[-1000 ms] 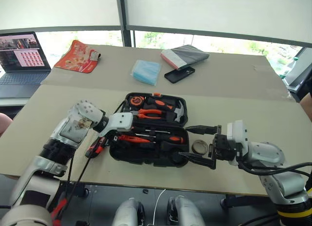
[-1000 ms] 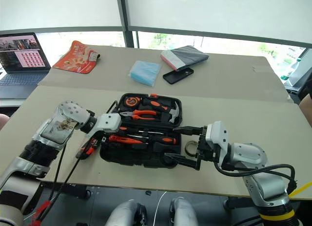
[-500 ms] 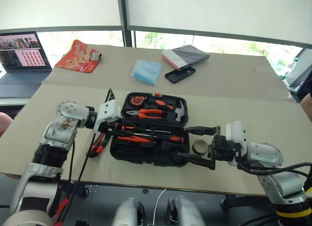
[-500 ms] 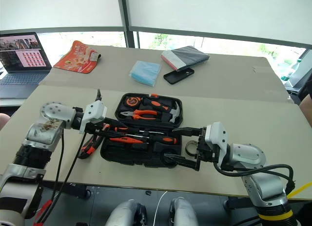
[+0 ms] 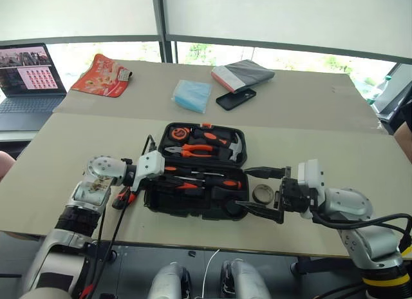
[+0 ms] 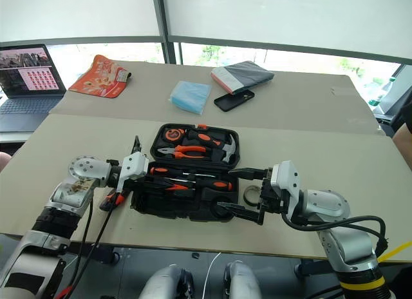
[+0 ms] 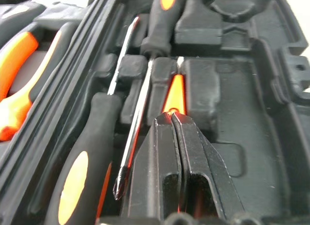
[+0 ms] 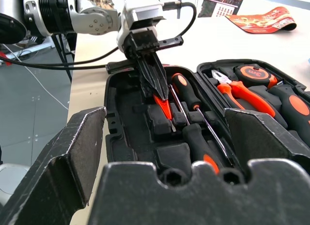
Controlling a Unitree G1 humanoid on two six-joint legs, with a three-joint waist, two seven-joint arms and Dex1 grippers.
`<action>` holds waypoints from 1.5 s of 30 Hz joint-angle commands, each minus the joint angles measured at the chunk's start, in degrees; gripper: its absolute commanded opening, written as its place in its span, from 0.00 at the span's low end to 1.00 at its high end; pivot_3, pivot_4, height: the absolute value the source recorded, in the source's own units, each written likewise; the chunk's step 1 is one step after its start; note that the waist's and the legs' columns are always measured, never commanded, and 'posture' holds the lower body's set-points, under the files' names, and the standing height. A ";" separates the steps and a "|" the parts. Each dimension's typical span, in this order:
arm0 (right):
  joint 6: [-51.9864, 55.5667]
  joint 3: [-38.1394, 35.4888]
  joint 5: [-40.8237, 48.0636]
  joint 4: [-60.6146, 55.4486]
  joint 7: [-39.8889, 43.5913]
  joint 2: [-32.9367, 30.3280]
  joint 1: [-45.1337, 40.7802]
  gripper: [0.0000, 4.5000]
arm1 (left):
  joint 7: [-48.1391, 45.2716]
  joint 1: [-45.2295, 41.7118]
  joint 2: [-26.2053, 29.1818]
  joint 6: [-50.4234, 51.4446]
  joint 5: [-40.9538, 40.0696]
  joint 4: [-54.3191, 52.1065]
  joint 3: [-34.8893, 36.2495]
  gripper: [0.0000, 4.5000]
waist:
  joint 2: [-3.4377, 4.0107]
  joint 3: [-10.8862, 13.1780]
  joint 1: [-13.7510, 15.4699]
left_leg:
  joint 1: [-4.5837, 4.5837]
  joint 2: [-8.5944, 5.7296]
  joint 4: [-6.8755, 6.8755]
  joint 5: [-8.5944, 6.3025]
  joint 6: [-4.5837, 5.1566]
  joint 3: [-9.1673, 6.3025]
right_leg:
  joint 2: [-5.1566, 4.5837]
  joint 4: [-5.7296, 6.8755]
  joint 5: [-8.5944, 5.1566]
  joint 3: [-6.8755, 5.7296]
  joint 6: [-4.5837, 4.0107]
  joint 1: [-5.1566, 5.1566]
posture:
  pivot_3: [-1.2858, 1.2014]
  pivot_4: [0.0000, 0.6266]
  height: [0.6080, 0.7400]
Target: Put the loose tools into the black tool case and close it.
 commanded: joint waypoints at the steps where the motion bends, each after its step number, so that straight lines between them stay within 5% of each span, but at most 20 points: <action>1: -1.18 -0.76 -0.13 -0.44 -0.27 0.41 -1.10 1.00 | 2.33 1.91 0.11 1.00 1.42 1.98 -0.12 0.02 | 0.01 -0.01 -0.06 | 0.01 0.00 -0.01 -0.01 0.02 0.00 | -0.09 0.01 0.00 0.00 0.00 0.00 | 0.52 0.24 1.00; 6: -1.76 -0.95 -0.44 0.57 0.37 0.49 -1.22 1.00 | 2.44 5.36 0.56 -1.48 -1.26 -0.25 2.52 0.02 | 0.12 -0.07 -0.21 | 0.04 0.00 -0.03 -0.06 0.10 0.00 | -0.11 0.02 0.00 0.00 0.00 0.01 | 0.52 0.24 1.00; 11: -6.09 -3.65 -0.67 4.50 1.82 0.77 -0.05 1.00 | 8.87 11.88 0.93 5.62 -14.97 -7.96 17.92 0.02 | 0.21 -0.12 -1.12 | 0.03 0.05 -0.10 -0.01 0.00 -0.01 | -0.12 0.02 0.00 0.02 0.00 -0.05 | 0.52 0.24 1.00; 16: -11.53 -5.78 -1.02 8.49 3.57 1.48 1.00 1.00 | 15.71 25.76 3.88 9.12 -19.88 -16.23 33.11 0.32 | 0.24 -0.09 -1.41 | 0.02 0.05 -0.11 0.04 -0.09 -0.06 | -0.19 0.00 -0.01 0.00 0.01 -0.05 | 0.52 0.24 1.00; 23: -14.31 -5.86 -0.89 9.36 7.14 1.71 2.54 1.00 | 22.82 47.87 2.89 9.96 -20.59 -16.48 50.39 0.93 | 0.33 -0.03 -1.28 | 0.03 0.04 -0.15 -0.34 -0.54 -0.06 | -0.36 -0.11 -0.02 -0.05 0.01 -0.07 | 0.52 0.24 1.00; 27: -15.50 -5.64 -1.29 9.67 7.73 2.16 2.58 1.00 | 25.69 52.78 2.62 11.59 -21.21 -19.18 53.69 0.99 | 0.38 0.02 0.22 | 0.10 0.02 -0.15 -0.66 -0.29 -0.15 | -0.50 -0.21 -0.24 -0.17 -0.34 -0.16 | 0.52 0.24 1.00; 37: -17.56 -4.55 -1.20 8.04 7.59 3.94 1.22 1.00 | 38.47 43.26 5.76 36.23 -29.43 -39.29 42.27 0.99 | 0.43 0.04 0.85 | -0.06 -0.02 -0.17 -0.50 -0.64 -0.16 | -0.51 -0.42 -0.04 -0.19 -0.02 0.03 | 0.52 0.24 1.00; 45: -14.93 -2.91 -0.18 4.95 5.41 4.93 -0.83 1.00 | 46.21 29.87 7.15 47.47 -24.39 -38.17 26.73 0.99 | 0.45 0.06 0.00 | 0.10 -0.04 -0.54 -0.21 -1.10 -0.02 | -0.22 -0.22 0.04 -0.01 0.09 -0.03 | 0.52 0.24 1.00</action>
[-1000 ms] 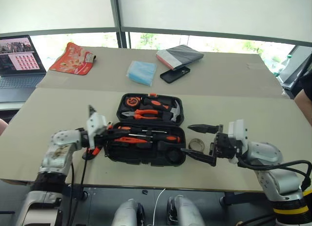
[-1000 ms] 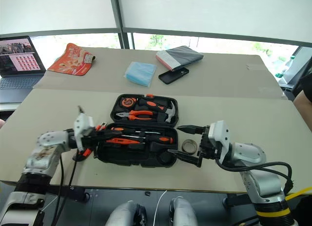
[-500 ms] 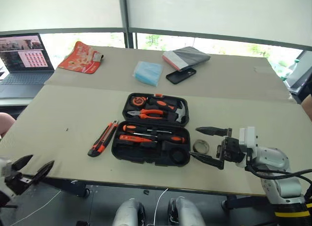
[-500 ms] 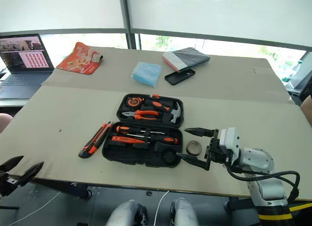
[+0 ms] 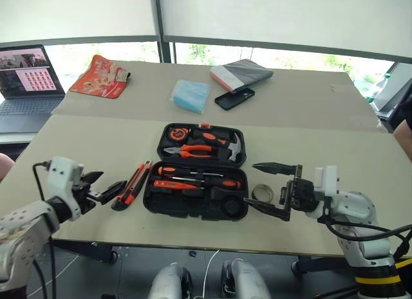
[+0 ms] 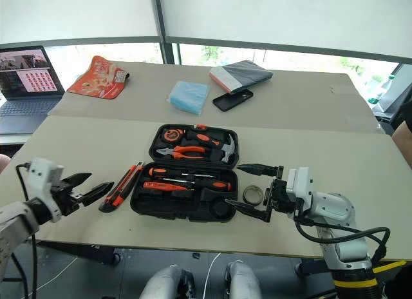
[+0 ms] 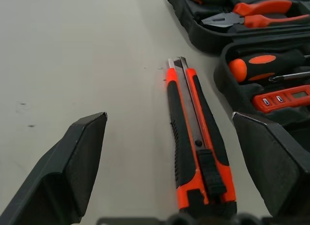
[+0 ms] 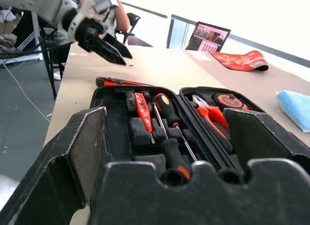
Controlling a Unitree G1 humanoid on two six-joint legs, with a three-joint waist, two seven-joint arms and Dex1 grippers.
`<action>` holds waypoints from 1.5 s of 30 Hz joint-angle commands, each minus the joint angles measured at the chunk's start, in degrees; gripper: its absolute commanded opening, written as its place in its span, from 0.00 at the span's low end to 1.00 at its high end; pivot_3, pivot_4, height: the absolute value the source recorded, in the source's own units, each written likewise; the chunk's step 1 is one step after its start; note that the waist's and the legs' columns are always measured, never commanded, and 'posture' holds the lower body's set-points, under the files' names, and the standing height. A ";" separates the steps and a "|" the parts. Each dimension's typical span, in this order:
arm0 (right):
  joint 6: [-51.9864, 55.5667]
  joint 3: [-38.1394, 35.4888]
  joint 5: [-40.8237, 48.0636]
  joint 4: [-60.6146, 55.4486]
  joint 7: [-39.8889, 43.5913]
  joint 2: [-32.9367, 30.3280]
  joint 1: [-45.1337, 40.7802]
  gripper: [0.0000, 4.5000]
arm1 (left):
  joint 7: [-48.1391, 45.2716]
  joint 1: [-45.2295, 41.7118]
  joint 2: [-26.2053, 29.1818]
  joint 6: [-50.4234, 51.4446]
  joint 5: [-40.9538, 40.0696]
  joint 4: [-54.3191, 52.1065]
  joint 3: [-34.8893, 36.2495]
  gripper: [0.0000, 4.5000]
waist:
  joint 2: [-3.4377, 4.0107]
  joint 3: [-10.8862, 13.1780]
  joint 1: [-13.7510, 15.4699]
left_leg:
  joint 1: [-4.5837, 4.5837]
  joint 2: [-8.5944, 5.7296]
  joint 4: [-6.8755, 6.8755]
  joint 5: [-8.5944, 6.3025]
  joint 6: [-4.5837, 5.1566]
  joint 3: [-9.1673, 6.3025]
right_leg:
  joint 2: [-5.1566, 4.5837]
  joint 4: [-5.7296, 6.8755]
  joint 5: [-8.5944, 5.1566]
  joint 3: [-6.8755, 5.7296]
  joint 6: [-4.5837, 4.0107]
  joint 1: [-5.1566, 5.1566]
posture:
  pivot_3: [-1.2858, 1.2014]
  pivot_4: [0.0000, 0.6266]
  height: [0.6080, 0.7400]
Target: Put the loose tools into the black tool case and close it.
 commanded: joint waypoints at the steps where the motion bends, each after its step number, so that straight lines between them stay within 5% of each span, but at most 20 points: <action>1: 0.78 -0.05 1.51 -2.80 -1.17 0.42 -1.07 1.00 | 1.59 -2.99 -0.31 1.29 3.03 1.13 -5.38 0.99 | 0.00 0.00 0.05 | 0.02 0.00 -0.04 0.03 -0.04 0.00 | 0.02 0.02 -0.02 0.00 -0.04 0.00 | 0.52 0.24 1.00; 9: 3.55 -0.23 5.57 -6.69 -1.75 0.64 -3.61 1.00 | 4.45 -6.63 -1.34 1.05 10.43 5.64 -13.08 0.99 | 0.04 0.02 0.07 | 0.17 0.00 -0.29 0.10 -0.16 0.02 | 0.01 0.03 -0.08 0.03 -0.16 0.00 | 0.52 0.24 1.00; 17: 5.79 -1.14 5.92 -7.69 -2.37 -1.06 -5.52 1.00 | -4.20 -8.07 -2.36 -8.17 7.71 10.06 -7.40 0.38 | 0.05 0.03 0.19 | 0.31 0.00 -0.37 0.10 -0.15 0.01 | -0.08 0.05 -0.10 0.03 -0.20 0.07 | 0.52 0.24 1.00; 22: 7.98 -3.11 8.11 -9.66 -2.32 -3.38 -5.71 1.00 | -19.00 -11.10 4.15 -22.31 8.20 13.96 -4.11 0.38 | -0.11 0.14 0.08 | 0.10 0.00 -0.37 0.12 -0.18 0.01 | -0.06 0.02 -0.11 -0.05 -0.26 -0.11 | 0.52 0.24 1.00; 29: 11.74 -6.53 8.28 -8.10 1.20 -11.25 -1.72 1.00 | -43.68 -20.79 10.43 -28.42 9.97 8.62 -21.34 0.38 | 0.02 0.21 0.83 | -0.04 -0.04 -0.38 0.02 -0.01 0.01 | -0.13 -0.43 -0.06 -0.17 -0.18 -0.02 | 0.52 0.24 1.00; 37: 16.08 -6.93 8.47 -12.41 0.11 -13.66 3.70 1.00 | -47.93 -28.61 5.16 -33.31 20.76 11.10 -37.18 0.38 | 0.03 0.22 0.24 | -0.12 -0.04 -0.37 0.34 0.66 0.11 | 0.60 -0.54 0.03 -0.06 -0.01 -0.03 | 0.52 0.24 1.00; 45: 17.32 -8.98 8.86 -16.08 -1.56 -13.52 8.87 1.00 | -47.04 -29.68 3.41 -38.38 27.86 16.67 -40.84 0.38 | 0.03 0.22 0.24 | -0.05 0.00 -0.29 0.24 0.87 0.06 | 0.56 -0.51 0.05 0.01 0.02 0.05 | 0.52 0.24 1.00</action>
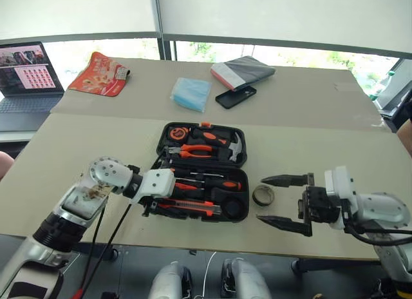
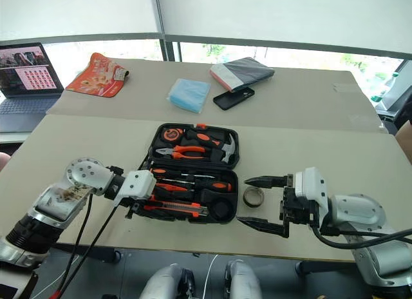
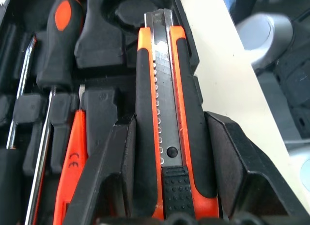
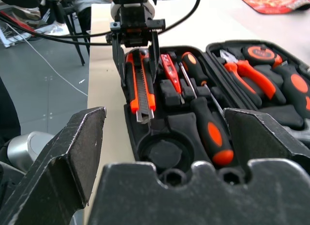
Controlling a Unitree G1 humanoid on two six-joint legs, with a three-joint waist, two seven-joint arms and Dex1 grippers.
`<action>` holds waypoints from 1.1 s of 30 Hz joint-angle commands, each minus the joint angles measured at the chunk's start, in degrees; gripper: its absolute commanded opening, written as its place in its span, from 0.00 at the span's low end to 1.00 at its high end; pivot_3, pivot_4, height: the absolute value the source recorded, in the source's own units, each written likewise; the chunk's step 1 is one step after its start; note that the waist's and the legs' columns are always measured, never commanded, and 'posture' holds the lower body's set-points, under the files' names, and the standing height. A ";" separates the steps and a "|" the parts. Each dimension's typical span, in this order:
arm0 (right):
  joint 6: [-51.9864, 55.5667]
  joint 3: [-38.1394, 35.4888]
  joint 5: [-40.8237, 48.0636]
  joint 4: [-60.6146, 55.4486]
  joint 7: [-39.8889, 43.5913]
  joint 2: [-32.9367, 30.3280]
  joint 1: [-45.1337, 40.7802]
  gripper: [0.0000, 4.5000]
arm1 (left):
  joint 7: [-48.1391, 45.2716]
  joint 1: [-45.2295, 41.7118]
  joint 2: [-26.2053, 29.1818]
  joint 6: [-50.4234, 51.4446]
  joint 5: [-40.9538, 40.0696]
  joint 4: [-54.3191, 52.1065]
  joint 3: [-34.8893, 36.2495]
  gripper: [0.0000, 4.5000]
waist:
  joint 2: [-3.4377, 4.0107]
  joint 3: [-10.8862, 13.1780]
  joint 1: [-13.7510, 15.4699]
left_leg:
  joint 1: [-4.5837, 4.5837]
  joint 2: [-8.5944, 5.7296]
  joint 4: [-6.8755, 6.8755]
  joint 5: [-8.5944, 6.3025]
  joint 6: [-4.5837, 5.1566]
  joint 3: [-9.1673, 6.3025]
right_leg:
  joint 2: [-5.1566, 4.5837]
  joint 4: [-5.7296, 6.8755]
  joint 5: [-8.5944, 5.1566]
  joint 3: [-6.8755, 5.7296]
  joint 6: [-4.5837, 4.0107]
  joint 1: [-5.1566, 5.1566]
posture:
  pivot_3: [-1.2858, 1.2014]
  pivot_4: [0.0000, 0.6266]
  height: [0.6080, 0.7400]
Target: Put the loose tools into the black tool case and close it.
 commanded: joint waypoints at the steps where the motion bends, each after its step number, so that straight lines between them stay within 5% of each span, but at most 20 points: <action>1: 0.10 -1.88 1.94 -2.47 -0.49 0.19 0.45 1.00 | 0.90 -0.57 -0.04 -1.37 3.30 2.50 -0.55 0.38 | 0.00 0.00 0.07 | 0.03 0.00 0.02 -0.07 0.13 -0.02 | -0.01 0.00 0.01 0.00 0.01 0.03 | 0.52 0.24 1.00; 17: -0.14 0.55 0.97 -0.06 0.18 1.44 -1.91 1.00 | -1.13 -0.15 0.03 -1.75 2.28 2.48 0.18 0.38 | 0.01 -0.01 -0.05 | -0.06 0.00 0.09 0.10 0.16 -0.08 | 0.02 0.00 0.09 0.03 0.00 0.01 | 0.52 0.24 1.00; 23: -0.77 1.11 0.12 1.48 0.87 1.77 -2.63 1.00 | 0.34 -0.74 0.23 5.66 2.63 1.14 0.11 0.38 | 0.01 -0.01 -0.08 | -0.05 0.00 0.09 0.08 0.19 -0.08 | 0.04 0.01 0.09 0.04 0.00 0.01 | 0.52 0.24 1.00; 24: -0.98 1.30 -0.09 1.77 0.88 1.96 -2.76 1.00 | 0.13 -0.73 0.04 6.49 1.72 0.46 0.40 0.60 | 0.01 -0.01 -0.06 | -0.05 0.00 0.09 0.08 0.19 -0.08 | 0.05 0.01 0.09 0.03 0.00 0.01 | 0.52 0.24 1.00; 29: -2.29 2.86 -1.52 3.51 1.01 3.31 -3.60 1.00 | 1.09 -1.77 -4.18 0.85 -1.89 1.87 4.46 0.98 | 0.01 -0.01 -0.02 | -0.07 0.00 0.19 0.09 0.19 -0.08 | 0.03 0.06 0.09 0.03 0.01 0.02 | 0.52 0.24 1.00; 33: -2.91 3.42 -2.12 4.47 1.20 4.02 -4.14 1.00 | -0.66 -2.66 -4.12 5.21 -8.22 2.35 8.83 0.99 | 0.01 -0.01 -0.07 | -0.17 0.00 0.31 0.11 0.16 -0.08 | 0.03 0.07 0.12 0.01 0.03 -0.01 | 0.52 0.24 1.00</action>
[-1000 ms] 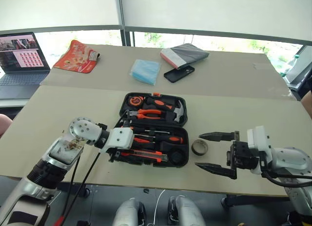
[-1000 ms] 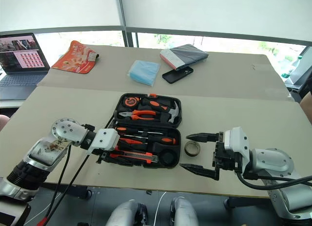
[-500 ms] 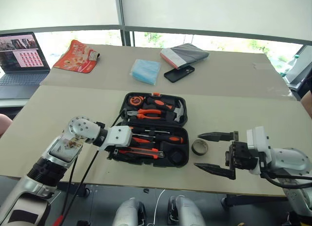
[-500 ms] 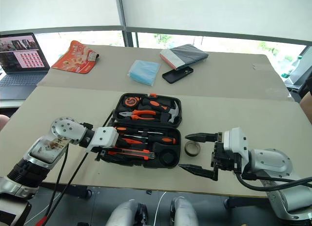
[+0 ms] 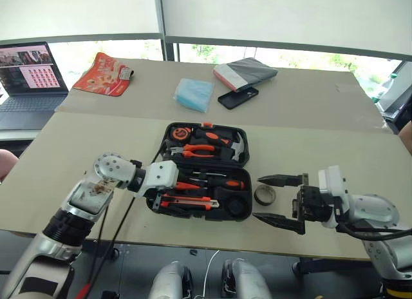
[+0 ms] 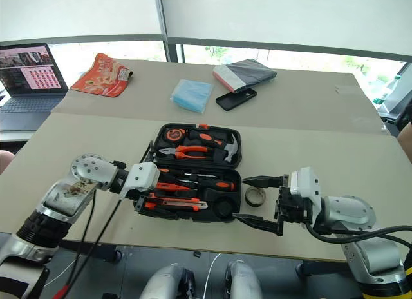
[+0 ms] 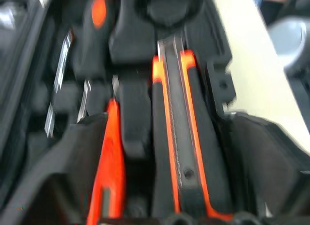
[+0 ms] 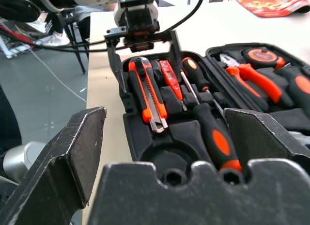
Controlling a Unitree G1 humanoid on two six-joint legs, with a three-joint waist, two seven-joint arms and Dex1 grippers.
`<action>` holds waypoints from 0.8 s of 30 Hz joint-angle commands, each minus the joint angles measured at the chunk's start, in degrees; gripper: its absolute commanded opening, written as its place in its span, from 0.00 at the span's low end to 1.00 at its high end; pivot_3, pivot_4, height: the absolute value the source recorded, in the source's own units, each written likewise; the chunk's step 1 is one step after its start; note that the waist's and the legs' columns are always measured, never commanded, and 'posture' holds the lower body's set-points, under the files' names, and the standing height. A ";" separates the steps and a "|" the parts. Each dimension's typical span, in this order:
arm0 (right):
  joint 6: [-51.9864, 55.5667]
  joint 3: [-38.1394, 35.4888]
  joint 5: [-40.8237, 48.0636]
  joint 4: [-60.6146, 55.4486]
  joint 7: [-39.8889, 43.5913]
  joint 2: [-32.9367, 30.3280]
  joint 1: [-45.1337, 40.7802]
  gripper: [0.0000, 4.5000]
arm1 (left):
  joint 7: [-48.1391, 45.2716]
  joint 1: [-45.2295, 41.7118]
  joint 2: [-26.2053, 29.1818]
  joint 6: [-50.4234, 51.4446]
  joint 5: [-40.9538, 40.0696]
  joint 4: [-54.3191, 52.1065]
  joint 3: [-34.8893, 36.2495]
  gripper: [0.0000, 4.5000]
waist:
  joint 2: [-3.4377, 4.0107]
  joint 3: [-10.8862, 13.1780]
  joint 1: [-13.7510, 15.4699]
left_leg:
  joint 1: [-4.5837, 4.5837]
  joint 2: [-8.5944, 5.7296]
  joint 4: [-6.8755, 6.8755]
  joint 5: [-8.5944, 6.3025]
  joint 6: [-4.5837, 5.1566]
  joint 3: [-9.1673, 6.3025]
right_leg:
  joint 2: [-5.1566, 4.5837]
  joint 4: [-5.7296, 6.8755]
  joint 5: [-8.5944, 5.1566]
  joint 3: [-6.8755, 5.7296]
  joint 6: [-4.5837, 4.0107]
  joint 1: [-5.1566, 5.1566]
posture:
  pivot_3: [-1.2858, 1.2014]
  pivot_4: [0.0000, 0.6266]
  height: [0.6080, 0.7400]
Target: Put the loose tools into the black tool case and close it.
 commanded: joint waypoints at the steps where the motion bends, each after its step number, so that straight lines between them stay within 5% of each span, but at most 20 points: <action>1: -2.18 -0.43 -0.48 0.03 0.27 0.62 -0.74 1.00 | -1.31 -1.98 0.76 1.41 -5.59 0.93 5.79 0.99 | 0.00 0.00 -0.06 | 0.01 0.00 0.01 0.00 0.00 0.00 | 0.00 0.00 0.00 0.01 0.00 0.00 | 0.52 0.24 1.00; 5: -2.77 -0.20 -0.99 0.64 -0.11 1.68 -0.27 1.00 | -1.96 -2.01 0.38 -0.64 -7.11 3.56 8.55 0.85 | 0.00 0.00 -0.10 | 0.05 0.00 0.00 0.03 -0.05 0.00 | 0.02 0.03 0.00 0.01 0.01 0.02 | 0.52 0.24 1.00; 15: -3.87 -0.43 -2.33 1.11 -0.82 2.37 1.72 1.00 | -0.50 6.57 -0.50 -2.16 -5.15 -0.42 6.22 0.03 | 0.00 0.00 -0.09 | 0.03 -0.02 0.01 0.03 -0.06 0.00 | -0.01 0.02 0.01 0.01 0.01 0.01 | 0.52 0.24 1.00; 24: -4.18 -0.29 -2.85 1.56 -0.94 2.47 2.48 1.00 | 6.45 13.48 -1.49 -1.80 1.18 2.50 2.99 0.01 | 0.13 -0.08 -0.07 | 0.13 0.02 0.00 -0.03 0.03 -0.01 | -0.12 0.06 0.01 0.05 -0.01 0.05 | 0.52 0.24 1.00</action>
